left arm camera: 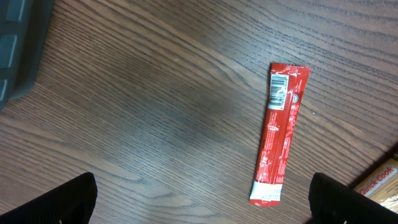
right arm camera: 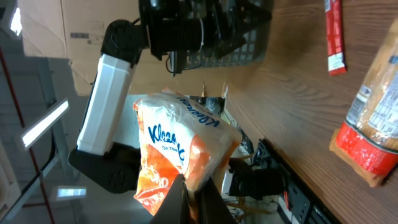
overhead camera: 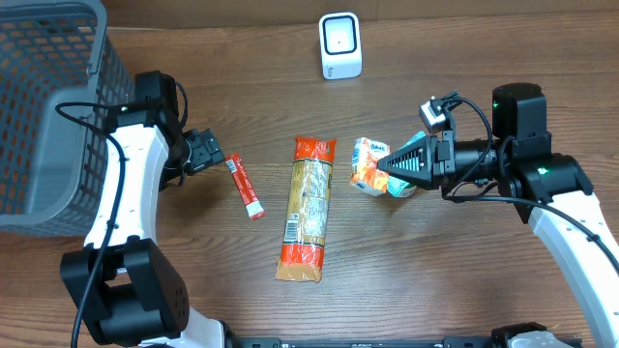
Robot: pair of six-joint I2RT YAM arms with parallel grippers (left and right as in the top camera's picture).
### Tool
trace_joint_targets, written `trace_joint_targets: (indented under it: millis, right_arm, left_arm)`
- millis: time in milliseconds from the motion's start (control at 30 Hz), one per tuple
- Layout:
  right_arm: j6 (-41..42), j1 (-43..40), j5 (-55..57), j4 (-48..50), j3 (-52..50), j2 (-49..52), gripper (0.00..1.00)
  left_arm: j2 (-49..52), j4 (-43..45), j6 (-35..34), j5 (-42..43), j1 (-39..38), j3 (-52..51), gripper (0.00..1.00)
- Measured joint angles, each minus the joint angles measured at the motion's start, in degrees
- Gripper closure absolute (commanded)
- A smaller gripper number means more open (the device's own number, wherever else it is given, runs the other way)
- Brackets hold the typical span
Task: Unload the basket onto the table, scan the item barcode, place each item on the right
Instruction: 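Grasp the tissue pack with the right gripper and lift it, then carry the tissue pack up and back toward the white scanner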
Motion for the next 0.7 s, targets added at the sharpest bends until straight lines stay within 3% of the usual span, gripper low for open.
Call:
trace_joint_targets:
  millis: [200, 700]
  right_arm:
    - [3.2, 0.0, 4.5, 1.9, 0.0, 0.0, 0.96]
    - [30.2, 0.0, 5.8, 26.0, 0.0, 0.0, 0.96]
  left_arm:
    - [0.0, 0.0, 0.0, 0.0, 0.0, 0.0, 0.00]
    - [0.0, 0.0, 0.0, 0.0, 0.0, 0.0, 0.00]
